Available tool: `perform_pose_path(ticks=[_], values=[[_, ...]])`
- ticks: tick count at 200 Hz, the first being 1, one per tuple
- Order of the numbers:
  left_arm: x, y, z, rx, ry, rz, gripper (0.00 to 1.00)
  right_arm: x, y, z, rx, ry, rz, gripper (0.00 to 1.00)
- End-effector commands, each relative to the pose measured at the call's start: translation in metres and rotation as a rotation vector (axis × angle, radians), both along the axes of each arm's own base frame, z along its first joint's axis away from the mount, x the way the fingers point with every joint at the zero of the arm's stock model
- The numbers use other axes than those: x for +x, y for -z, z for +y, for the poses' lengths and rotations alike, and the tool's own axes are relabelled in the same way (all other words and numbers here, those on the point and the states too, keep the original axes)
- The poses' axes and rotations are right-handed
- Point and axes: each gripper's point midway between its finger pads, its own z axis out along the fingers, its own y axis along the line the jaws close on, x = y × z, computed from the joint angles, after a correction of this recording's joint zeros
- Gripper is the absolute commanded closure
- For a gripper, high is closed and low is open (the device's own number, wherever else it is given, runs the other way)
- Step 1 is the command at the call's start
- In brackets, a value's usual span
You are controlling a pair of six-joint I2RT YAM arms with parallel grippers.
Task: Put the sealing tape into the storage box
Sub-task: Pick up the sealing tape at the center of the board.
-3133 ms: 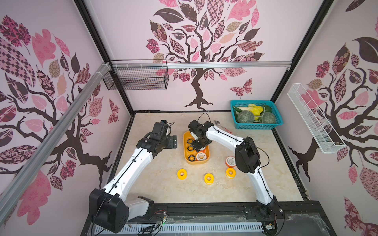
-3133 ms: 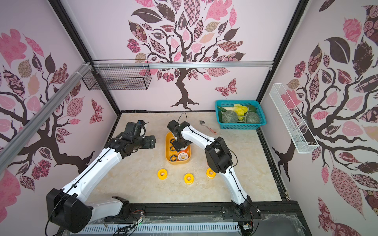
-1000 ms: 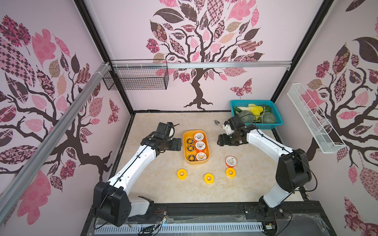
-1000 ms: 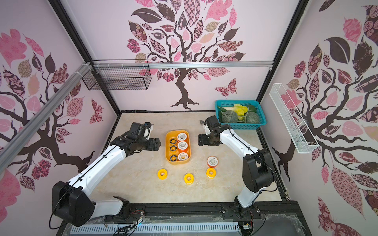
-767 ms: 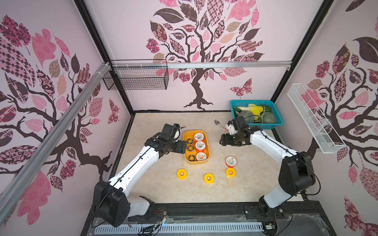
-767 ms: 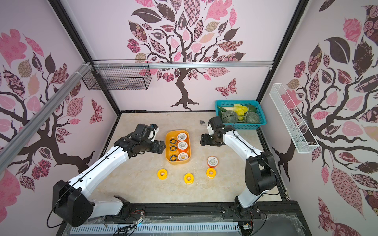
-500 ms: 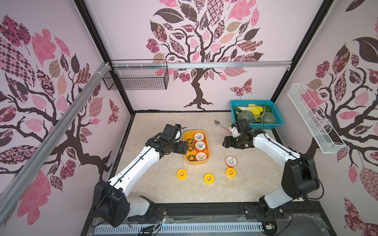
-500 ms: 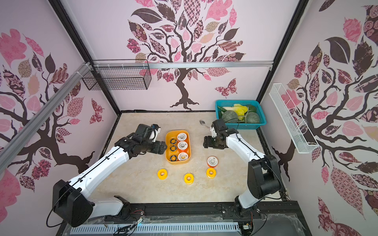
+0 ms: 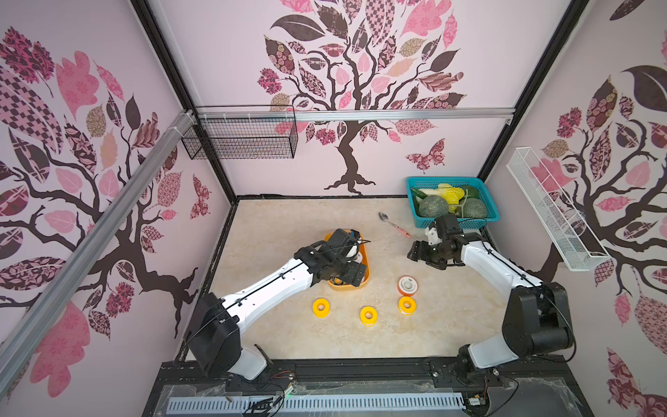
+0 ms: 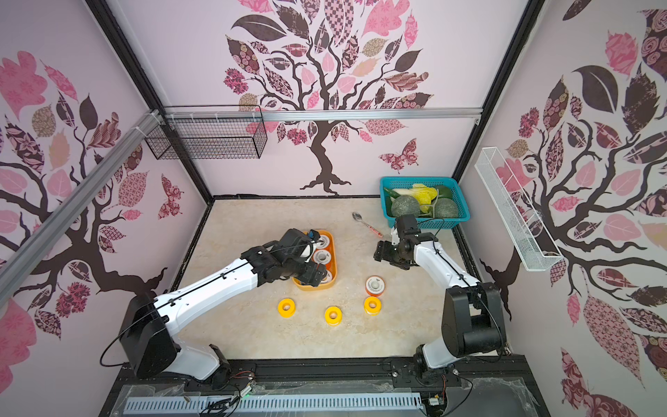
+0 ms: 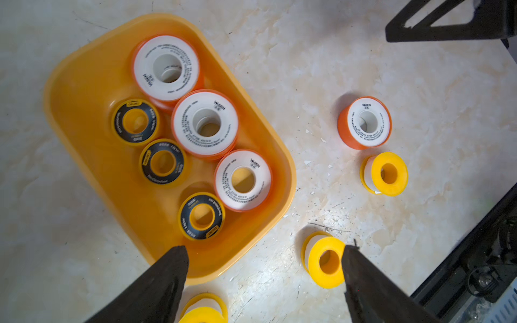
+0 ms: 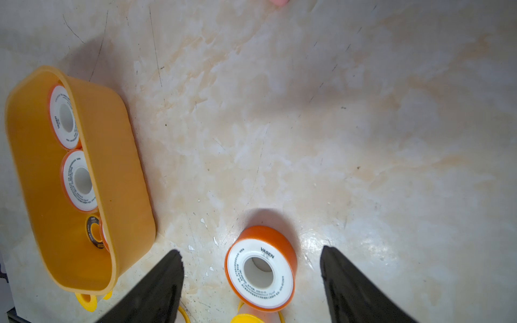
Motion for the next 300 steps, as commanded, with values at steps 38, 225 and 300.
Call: perform_pose_path(ticks=[38,225,300], values=[[-0.003,0.010,-0.083,-0.027,0.115,-0.009,0.07,0.001,-0.006,-0.011,0.008,0.053,-0.015,0.19],[-0.016,0.076,-0.149,-0.002,0.255,0.152,0.16,-0.055,0.069,-0.007,0.173,0.187,0.204,0.89],[-0.002,0.093,-0.140,0.050,0.198,0.143,0.13,-0.051,0.075,0.031,0.265,0.079,0.230,0.87]])
